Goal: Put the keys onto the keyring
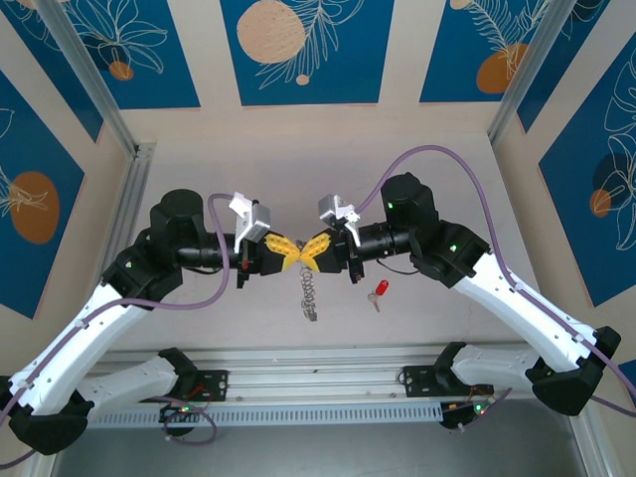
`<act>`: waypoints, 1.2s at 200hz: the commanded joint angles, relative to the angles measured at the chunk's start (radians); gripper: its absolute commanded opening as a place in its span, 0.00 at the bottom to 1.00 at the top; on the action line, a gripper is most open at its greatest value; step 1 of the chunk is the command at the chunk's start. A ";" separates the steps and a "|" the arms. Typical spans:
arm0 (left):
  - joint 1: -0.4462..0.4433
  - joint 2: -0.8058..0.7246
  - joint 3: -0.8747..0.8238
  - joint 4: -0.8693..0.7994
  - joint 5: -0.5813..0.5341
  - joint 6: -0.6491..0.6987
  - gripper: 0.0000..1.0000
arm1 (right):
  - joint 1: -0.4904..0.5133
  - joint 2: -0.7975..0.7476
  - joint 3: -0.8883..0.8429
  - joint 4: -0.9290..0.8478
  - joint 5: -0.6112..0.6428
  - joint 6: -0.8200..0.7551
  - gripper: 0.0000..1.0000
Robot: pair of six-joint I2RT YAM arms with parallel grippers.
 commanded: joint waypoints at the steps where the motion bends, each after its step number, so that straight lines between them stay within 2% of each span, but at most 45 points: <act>1: 0.005 -0.011 0.014 -0.049 0.036 0.025 0.00 | -0.007 -0.019 0.011 0.066 0.006 0.016 0.00; 24: 0.006 -0.015 0.007 -0.043 0.050 0.029 0.00 | -0.005 -0.034 -0.018 0.096 0.021 0.003 0.00; 43: 0.005 -0.021 0.002 -0.031 0.043 0.037 0.00 | -0.005 -0.038 -0.031 0.097 0.045 -0.003 0.18; 87: 0.005 -0.011 -0.005 -0.038 0.046 0.074 0.00 | -0.010 -0.079 -0.058 0.039 0.128 -0.027 0.42; 112: 0.007 -0.014 -0.017 -0.039 0.057 0.103 0.00 | -0.029 -0.156 -0.112 0.021 0.156 -0.034 0.43; 135: 0.006 -0.015 -0.016 -0.063 0.099 0.178 0.00 | -0.042 -0.221 -0.183 0.026 0.101 -0.042 0.43; 160: 0.007 -0.011 0.010 -0.128 0.108 0.275 0.00 | -0.042 -0.217 -0.224 0.012 0.032 -0.070 0.42; 178: 0.007 -0.009 0.016 -0.139 0.086 0.300 0.00 | -0.042 -0.197 -0.253 0.028 0.041 -0.089 0.40; 216: 0.012 -0.001 -0.017 -0.039 0.110 0.228 0.00 | -0.047 -0.171 -0.345 0.257 0.015 -0.041 0.37; 240: 0.012 -0.012 -0.072 0.097 0.129 0.125 0.00 | -0.053 -0.167 -0.371 0.351 -0.035 -0.035 0.36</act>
